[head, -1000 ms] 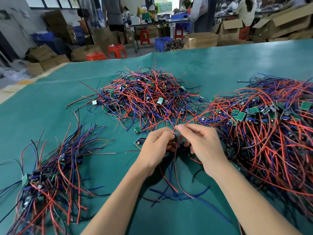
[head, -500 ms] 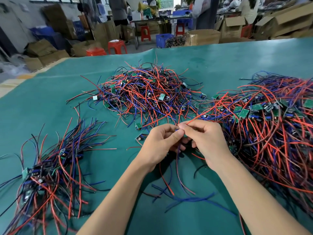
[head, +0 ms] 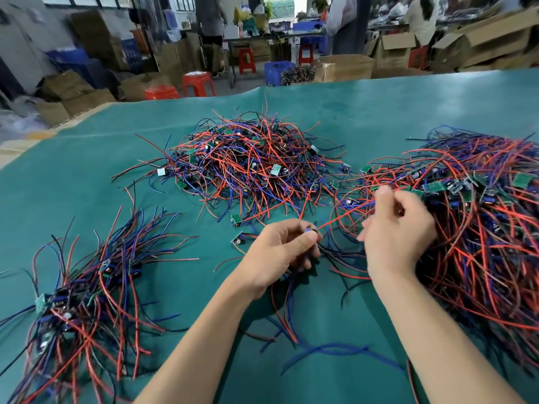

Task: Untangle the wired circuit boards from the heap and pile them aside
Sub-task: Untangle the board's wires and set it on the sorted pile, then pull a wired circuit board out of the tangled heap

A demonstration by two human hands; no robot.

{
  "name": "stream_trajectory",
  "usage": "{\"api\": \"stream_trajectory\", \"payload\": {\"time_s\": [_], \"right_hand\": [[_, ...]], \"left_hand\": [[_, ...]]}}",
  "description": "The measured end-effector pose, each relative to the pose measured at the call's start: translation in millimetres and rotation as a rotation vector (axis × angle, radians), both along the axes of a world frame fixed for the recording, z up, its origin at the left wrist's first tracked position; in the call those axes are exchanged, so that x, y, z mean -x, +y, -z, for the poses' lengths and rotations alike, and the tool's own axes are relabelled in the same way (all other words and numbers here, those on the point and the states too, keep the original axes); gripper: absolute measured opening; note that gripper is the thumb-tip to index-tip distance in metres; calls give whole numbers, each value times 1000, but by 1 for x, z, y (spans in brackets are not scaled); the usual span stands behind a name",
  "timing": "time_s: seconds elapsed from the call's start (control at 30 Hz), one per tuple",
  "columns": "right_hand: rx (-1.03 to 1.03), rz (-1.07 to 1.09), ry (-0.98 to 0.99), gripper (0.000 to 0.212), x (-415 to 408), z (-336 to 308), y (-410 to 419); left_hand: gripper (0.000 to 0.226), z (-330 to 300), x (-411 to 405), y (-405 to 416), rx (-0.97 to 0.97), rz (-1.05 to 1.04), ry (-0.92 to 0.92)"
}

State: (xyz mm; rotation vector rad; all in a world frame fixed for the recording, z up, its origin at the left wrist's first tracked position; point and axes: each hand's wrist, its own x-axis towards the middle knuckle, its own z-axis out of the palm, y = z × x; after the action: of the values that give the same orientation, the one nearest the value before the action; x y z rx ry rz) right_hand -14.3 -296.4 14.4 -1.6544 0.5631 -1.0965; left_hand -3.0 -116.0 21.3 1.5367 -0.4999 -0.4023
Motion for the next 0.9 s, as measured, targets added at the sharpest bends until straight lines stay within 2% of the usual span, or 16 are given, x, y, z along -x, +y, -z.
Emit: {"api": "stream_trajectory", "payload": {"time_s": [0.1, 0.17, 0.23, 0.3, 0.37, 0.47, 0.53, 0.63, 0.67, 0.77, 0.9], "right_hand": [[-98, 75, -118, 32, 3, -9, -1], [-92, 3, -84, 33, 6, -9, 4], [40, -183, 94, 42, 8, -3, 14], [270, -388, 228, 47, 12, 2, 29], [410, -478, 194, 32, 13, 5, 40], [420, -513, 118, 22, 11, 6, 42], [514, -495, 108, 28, 12, 6, 40], [711, -382, 88, 29, 15, 4, 42], [743, -346, 72, 28, 15, 3, 42], [755, -222, 23, 24, 16, -5, 32], [669, 9, -41, 28, 19, -19, 4]], "left_hand": [[16, 1, -3, -1, 100, -144, 39], [20, 2, -6, 0, 184, -223, 95], [28, 2, -8, 2, 226, -226, 123], [34, 4, -8, 1, 176, -186, 65], [32, 5, -7, 1, 102, -148, -22], [33, 6, -7, 1, 77, -158, -19], [28, 7, -8, 0, 67, -176, 6], [8, 5, -6, 1, 43, -122, 13], [12, 4, -5, 2, 41, -95, 22], [14, 0, -1, 4, 10, -39, 46], [13, -3, 2, 2, -54, -27, 37]]}}
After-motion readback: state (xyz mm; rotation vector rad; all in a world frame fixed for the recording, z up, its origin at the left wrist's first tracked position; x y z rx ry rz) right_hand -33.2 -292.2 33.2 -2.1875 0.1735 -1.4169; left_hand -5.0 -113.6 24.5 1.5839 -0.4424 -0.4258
